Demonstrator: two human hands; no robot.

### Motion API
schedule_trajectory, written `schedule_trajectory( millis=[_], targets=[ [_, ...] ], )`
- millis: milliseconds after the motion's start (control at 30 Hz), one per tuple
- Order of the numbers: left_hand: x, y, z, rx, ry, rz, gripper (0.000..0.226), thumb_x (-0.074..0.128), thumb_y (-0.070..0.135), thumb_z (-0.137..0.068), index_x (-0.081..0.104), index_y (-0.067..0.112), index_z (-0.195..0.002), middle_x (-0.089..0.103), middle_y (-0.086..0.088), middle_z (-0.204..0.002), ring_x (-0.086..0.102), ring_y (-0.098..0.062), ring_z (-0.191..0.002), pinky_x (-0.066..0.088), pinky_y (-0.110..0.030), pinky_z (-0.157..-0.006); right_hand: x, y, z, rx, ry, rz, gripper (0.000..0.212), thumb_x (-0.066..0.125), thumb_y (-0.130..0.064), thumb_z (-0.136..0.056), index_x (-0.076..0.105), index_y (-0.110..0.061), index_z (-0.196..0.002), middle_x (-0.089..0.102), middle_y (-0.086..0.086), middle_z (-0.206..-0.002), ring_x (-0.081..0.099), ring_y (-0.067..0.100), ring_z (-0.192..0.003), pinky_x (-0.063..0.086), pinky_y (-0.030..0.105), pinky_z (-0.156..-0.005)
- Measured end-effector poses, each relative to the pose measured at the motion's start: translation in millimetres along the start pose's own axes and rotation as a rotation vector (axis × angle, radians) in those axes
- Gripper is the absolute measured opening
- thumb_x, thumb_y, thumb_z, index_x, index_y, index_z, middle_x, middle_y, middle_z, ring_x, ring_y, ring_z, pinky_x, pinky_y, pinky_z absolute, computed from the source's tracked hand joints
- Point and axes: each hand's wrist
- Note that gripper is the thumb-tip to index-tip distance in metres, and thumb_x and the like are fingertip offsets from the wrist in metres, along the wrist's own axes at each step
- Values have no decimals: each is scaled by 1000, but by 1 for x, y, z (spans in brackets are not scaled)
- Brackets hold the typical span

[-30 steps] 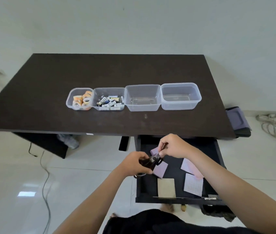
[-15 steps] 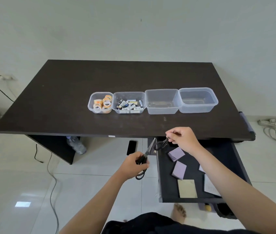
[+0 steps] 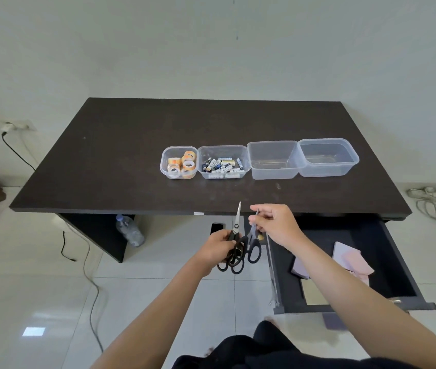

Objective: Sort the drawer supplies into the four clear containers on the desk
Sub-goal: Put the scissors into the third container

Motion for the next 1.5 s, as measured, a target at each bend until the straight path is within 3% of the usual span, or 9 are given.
schedule_trajectory(
  millis=[167, 267, 400, 633, 800, 1033, 1233, 1367, 1500],
  targets=[
    [-4, 3, -3, 24, -26, 47, 21, 46, 32, -98, 60, 17, -93, 61, 0, -81, 55, -16, -74, 47, -28, -69, 10, 0, -7, 20, 34, 8, 29, 72, -9, -82, 68, -5, -110, 65, 3, -69, 60, 4, -52, 56, 23, -57],
    [-5, 5, -9, 101, -55, 29, 4, 63, 19, -89, 59, 18, -90, 59, 3, -77, 56, -12, -72, 46, -21, -68, 17, -3, -14, 27, 53, 3, 26, 74, -10, -80, 69, -6, -105, 64, 4, -68, 60, 6, -52, 55, 23, -55],
    [-12, 14, -26, 139, 1, 57, 12, 66, 7, -86, 59, 15, -91, 60, 1, -80, 57, -13, -73, 48, -20, -67, 25, -5, -28, 21, 130, -79, 25, 75, -13, -79, 70, -8, -102, 68, 5, -74, 65, 17, -63, 58, 32, -67],
    [-42, 51, -88, 222, 139, 105, 13, 64, 6, -85, 62, 6, -97, 61, -6, -85, 56, -18, -80, 48, -31, -74, 36, 5, -65, 58, 223, -87, 18, 65, -22, -88, 65, -17, -105, 65, -9, -84, 62, 3, -77, 47, 12, -68],
    [-51, 101, -143, 276, 154, 49, 18, 62, 10, -88, 61, 12, -106, 65, -3, -99, 59, -10, -87, 49, -19, -78, 31, 5, -113, 99, 216, -260, 17, 65, -20, -88, 65, -19, -105, 70, 1, -100, 68, 13, -93, 57, 34, -82],
    [-48, 156, -213, 318, -49, 64, 35, 41, -7, -92, 61, 12, -113, 66, -7, -102, 61, -18, -95, 50, -32, -89, -13, -1, -176, 115, 398, -350, 20, 65, -13, -87, 65, -32, -85, 70, 1, -88, 70, 21, -86, 58, 47, -81],
    [-41, 177, -244, 321, -60, 258, 40, 56, -12, -85, 61, 12, -118, 73, 4, -94, 65, -18, -95, 49, -40, -96, -49, 5, -201, 169, 438, -353, 15, 72, -13, -82, 66, -27, -85, 72, 2, -92, 69, 23, -92, 58, 43, -77],
    [-34, 185, -258, 312, -82, 250, 42, 61, -14, -81, 63, 12, -113, 75, 10, -88, 69, -6, -88, 53, -30, -92, -72, 6, -211, 203, 433, -416, 15, 74, -5, -78, 68, -18, -83, 72, 7, -83, 69, 23, -79, 56, 36, -77],
    [-30, 190, -269, 294, -45, 207, 35, 61, -11, -82, 63, -1, -116, 74, 6, -89, 67, -14, -90, 52, -35, -94, -90, 6, -212, 196, 425, -544, 15, 71, 3, -78, 67, -10, -84, 73, -1, -68, 68, 10, -64, 57, 23, -65]
  ],
)
Point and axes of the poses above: each hand's wrist, its own z-axis away from the middle knuckle, its own x-axis out of the palm, y = z × x
